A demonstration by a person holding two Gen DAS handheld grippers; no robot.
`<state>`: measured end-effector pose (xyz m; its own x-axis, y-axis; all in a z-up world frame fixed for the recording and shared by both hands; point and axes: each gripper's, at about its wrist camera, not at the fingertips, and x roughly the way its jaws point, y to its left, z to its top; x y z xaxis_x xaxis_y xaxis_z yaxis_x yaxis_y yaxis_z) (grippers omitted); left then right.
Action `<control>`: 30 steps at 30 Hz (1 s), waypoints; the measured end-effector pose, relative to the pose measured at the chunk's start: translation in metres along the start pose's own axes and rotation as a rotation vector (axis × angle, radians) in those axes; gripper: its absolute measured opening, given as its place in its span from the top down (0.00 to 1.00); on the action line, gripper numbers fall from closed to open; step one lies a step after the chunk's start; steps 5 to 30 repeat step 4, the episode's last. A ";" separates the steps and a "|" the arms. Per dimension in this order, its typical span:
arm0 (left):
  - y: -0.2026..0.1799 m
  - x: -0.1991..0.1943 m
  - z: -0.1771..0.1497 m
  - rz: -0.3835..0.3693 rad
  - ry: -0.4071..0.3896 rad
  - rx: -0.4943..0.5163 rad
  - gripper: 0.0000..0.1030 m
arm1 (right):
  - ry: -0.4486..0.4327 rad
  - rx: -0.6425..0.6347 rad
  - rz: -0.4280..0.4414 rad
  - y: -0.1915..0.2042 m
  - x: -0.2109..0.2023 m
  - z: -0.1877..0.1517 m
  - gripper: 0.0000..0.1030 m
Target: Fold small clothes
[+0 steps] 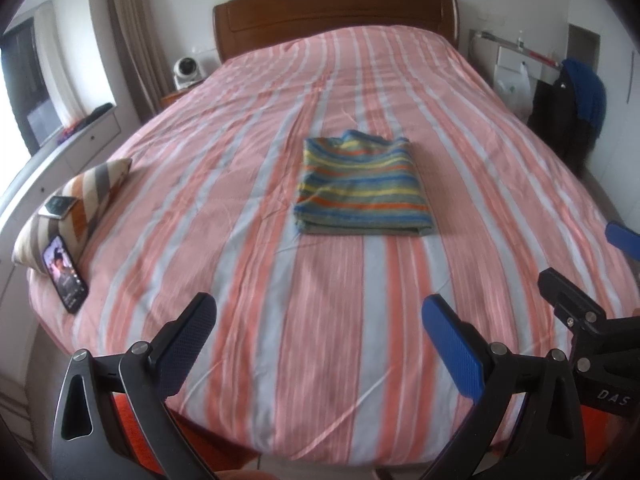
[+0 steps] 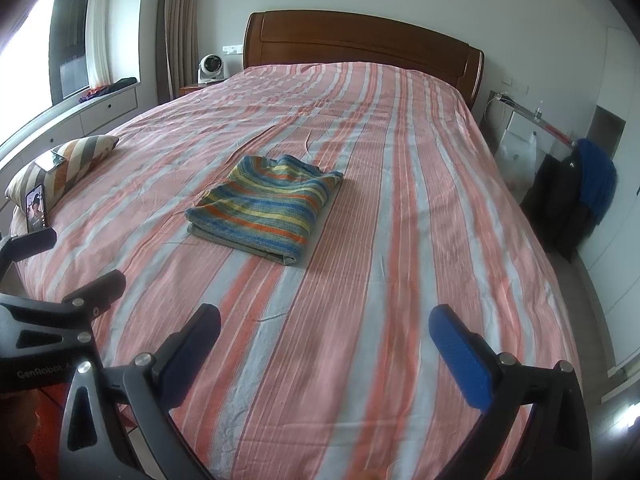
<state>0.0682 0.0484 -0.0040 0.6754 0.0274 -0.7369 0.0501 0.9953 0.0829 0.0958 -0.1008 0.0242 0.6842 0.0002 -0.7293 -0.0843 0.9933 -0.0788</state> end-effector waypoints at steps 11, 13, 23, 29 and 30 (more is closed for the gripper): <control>-0.004 -0.002 0.000 0.011 -0.012 0.014 0.00 | 0.001 0.006 0.008 -0.001 0.000 0.000 0.01; -0.004 -0.002 0.000 0.011 -0.012 0.014 0.00 | 0.001 0.006 0.008 -0.001 0.000 0.000 0.01; -0.004 -0.002 0.000 0.011 -0.012 0.014 0.00 | 0.001 0.006 0.008 -0.001 0.000 0.000 0.01; -0.004 -0.002 0.000 0.011 -0.012 0.014 0.00 | 0.001 0.006 0.008 -0.001 0.000 0.000 0.01; -0.004 -0.002 0.000 0.011 -0.012 0.014 0.00 | 0.001 0.006 0.008 -0.001 0.000 0.000 0.01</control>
